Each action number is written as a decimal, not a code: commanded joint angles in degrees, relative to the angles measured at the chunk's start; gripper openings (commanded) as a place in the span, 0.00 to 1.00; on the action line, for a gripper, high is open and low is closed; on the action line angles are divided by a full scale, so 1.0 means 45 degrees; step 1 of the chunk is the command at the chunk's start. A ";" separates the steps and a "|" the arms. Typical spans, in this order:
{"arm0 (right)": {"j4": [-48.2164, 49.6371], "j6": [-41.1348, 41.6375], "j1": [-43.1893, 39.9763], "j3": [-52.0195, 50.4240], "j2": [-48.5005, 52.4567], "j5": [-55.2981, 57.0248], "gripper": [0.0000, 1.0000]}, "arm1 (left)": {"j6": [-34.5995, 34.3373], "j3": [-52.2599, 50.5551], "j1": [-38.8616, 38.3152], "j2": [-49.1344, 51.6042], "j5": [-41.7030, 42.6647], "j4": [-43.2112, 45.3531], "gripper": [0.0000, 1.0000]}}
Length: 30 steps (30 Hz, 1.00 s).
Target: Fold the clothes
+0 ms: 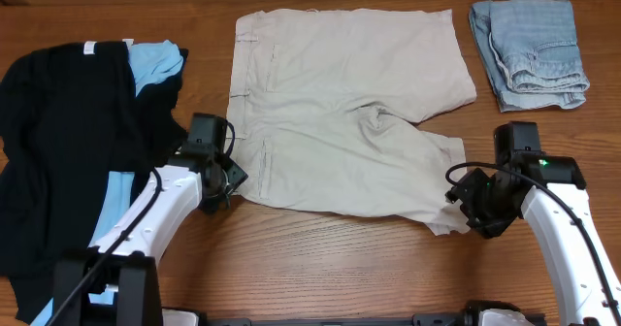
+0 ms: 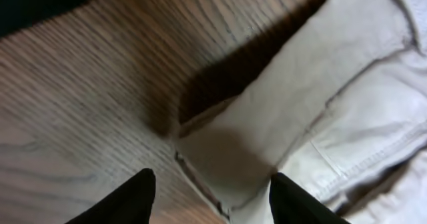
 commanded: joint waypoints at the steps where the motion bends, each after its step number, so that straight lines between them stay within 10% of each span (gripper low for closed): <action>1: 0.0078 0.0160 0.0005 -0.0083 -0.0175 0.0170 0.58 | -0.0374 -0.0311 0.0083 0.0665 -0.0228 0.0359 0.55; 4: 0.0063 0.0160 0.0005 -0.0083 -0.0175 0.0165 0.58 | -0.0369 -0.0311 0.0083 0.1064 -0.0277 0.0588 0.48; 9: 0.0087 0.0165 0.0015 -0.0141 -0.0175 0.0160 0.58 | -0.0010 -0.0311 0.0083 0.1418 -0.0471 0.0981 0.04; 30: 0.3259 0.0578 0.0442 -0.3269 -0.0175 -0.1234 0.51 | 0.0947 -0.0257 0.0083 0.1418 -0.0437 0.1015 0.04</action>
